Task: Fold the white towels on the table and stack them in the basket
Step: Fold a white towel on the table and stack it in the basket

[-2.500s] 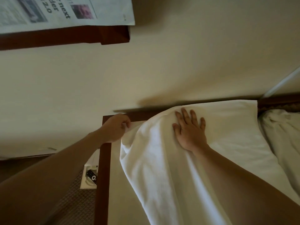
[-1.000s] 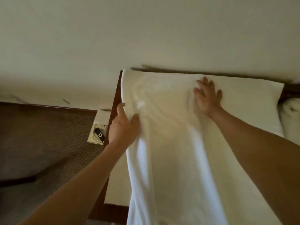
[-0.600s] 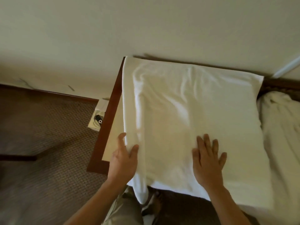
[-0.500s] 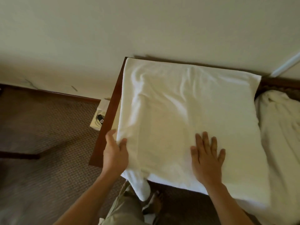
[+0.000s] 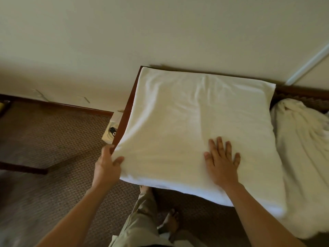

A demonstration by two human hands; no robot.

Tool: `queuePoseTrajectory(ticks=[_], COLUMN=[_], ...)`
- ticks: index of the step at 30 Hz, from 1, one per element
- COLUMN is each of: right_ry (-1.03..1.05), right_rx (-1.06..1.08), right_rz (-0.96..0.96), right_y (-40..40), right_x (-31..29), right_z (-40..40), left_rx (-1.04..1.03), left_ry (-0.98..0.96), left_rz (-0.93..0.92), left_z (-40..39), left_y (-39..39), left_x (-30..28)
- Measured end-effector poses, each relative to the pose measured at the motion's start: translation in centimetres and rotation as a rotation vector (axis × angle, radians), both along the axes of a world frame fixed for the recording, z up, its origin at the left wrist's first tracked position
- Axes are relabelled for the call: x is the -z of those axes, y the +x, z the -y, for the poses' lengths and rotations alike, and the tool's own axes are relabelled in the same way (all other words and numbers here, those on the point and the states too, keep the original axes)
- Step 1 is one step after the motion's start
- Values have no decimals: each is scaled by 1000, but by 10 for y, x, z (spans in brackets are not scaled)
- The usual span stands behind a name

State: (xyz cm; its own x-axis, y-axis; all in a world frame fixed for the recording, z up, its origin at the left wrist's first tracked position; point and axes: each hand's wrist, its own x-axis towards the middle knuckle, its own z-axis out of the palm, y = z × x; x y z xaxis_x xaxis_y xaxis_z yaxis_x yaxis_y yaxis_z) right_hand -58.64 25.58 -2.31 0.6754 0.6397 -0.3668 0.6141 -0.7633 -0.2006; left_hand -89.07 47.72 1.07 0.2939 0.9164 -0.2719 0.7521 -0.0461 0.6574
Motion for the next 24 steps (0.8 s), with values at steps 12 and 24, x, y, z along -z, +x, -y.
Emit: queuePoseTrajectory(ticks=[12,24], right_ry=[-15,-72], right_rx=[-14,6], right_rz=[32,56], right_y=[-44,-28], right_x=[-1,3], right_z=[5,23], left_rx=[322,114], left_ry=[293,73], left_rz=[-386,-307], left_z=[-7,-3], left_y=[52,42], left_x=[9,0])
